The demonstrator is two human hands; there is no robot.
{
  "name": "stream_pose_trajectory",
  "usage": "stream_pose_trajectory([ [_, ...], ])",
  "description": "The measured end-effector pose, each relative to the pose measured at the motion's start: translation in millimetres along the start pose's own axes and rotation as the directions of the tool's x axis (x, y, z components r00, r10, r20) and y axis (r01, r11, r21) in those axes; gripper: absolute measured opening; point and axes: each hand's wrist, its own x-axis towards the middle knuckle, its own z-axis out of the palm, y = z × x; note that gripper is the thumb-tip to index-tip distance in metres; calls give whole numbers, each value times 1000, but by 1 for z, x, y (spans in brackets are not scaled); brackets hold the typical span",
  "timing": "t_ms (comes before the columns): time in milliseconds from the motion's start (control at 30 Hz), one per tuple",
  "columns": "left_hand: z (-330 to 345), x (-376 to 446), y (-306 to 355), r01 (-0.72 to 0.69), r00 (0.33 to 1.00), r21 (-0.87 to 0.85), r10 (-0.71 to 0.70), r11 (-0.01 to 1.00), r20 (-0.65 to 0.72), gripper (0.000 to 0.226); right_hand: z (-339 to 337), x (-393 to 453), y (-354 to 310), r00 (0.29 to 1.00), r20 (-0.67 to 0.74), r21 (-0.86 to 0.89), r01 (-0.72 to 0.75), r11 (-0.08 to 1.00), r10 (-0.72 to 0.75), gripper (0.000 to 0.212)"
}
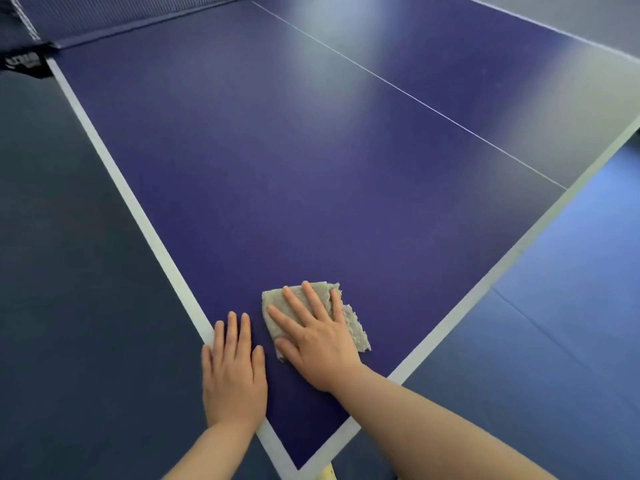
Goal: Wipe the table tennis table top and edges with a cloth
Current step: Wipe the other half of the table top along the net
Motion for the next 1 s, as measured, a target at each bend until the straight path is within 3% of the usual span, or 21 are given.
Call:
stream_pose_trajectory([
  [133,8,8,12,22,1000,33,-22,999,-4,62,-10,6,33,987,4,-8,-163,987,163,56],
  [333,11,16,45,-104,994,81,101,991,44,55,-26,-15,93,921,-22,-20,-389,921,388,62],
  [633,46,41,141,-343,939,118,338,932,62,59,-46,-28,165,857,-49,11,-513,859,512,67],
  [833,63,54,200,-395,919,131,390,909,62,60,-55,-33,212,825,-96,81,-552,830,557,72],
  [1000,75,67,246,-411,912,145,408,900,52,60,-56,-40,260,769,-256,166,-562,811,585,54],
])
